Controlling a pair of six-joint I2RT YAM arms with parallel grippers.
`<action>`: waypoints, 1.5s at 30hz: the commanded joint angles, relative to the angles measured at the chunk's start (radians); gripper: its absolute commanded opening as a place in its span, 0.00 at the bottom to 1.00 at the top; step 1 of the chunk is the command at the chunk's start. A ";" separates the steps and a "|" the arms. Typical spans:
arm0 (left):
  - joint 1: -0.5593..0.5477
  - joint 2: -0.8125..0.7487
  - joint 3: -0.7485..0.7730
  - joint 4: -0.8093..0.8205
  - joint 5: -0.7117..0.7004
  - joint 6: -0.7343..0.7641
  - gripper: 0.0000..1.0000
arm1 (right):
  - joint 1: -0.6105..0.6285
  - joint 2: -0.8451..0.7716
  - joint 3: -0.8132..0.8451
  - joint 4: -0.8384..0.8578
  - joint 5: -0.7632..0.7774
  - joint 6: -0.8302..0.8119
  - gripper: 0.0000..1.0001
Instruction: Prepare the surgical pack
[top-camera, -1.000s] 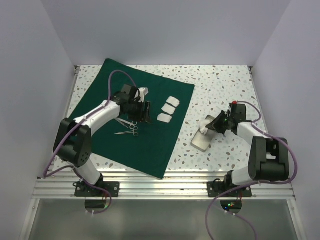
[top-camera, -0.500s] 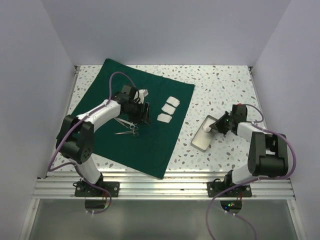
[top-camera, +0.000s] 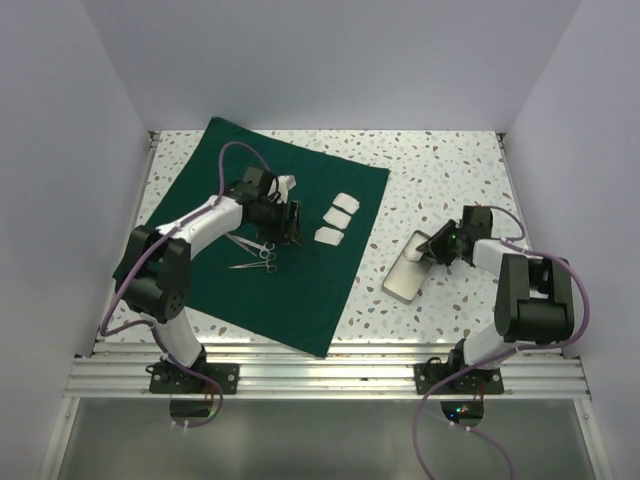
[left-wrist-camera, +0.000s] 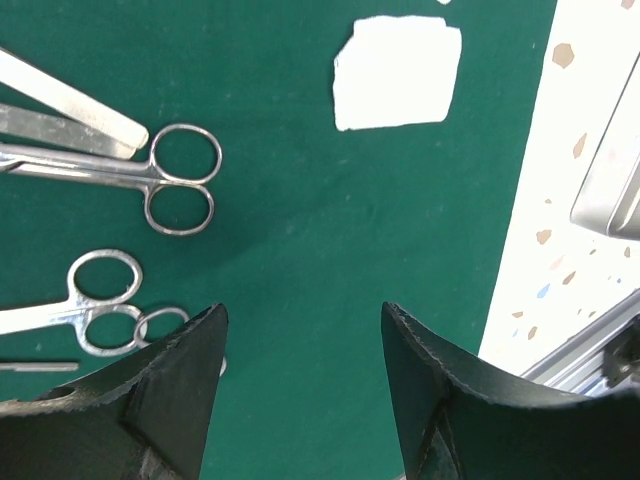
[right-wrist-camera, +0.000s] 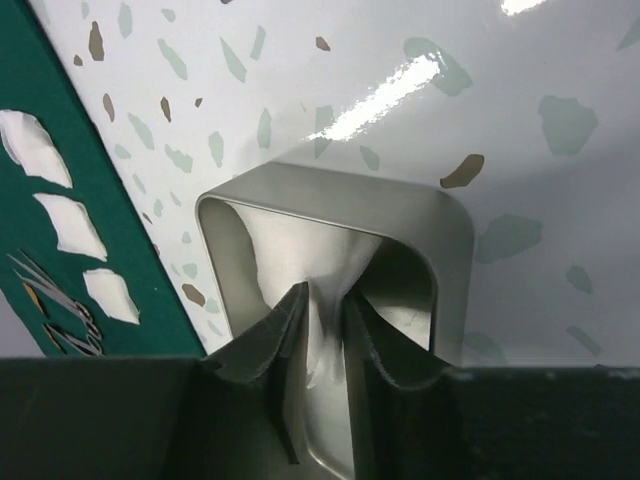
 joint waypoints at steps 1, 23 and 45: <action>0.007 0.026 0.045 0.037 0.027 -0.049 0.67 | -0.003 -0.035 0.068 -0.110 0.019 -0.050 0.25; -0.025 0.226 0.204 0.119 0.090 -0.164 0.56 | 0.266 -0.277 0.282 -0.570 -0.025 -0.178 0.66; -0.091 0.384 0.326 0.135 0.018 -0.105 0.50 | 0.270 -0.299 0.186 -0.559 -0.070 -0.228 0.65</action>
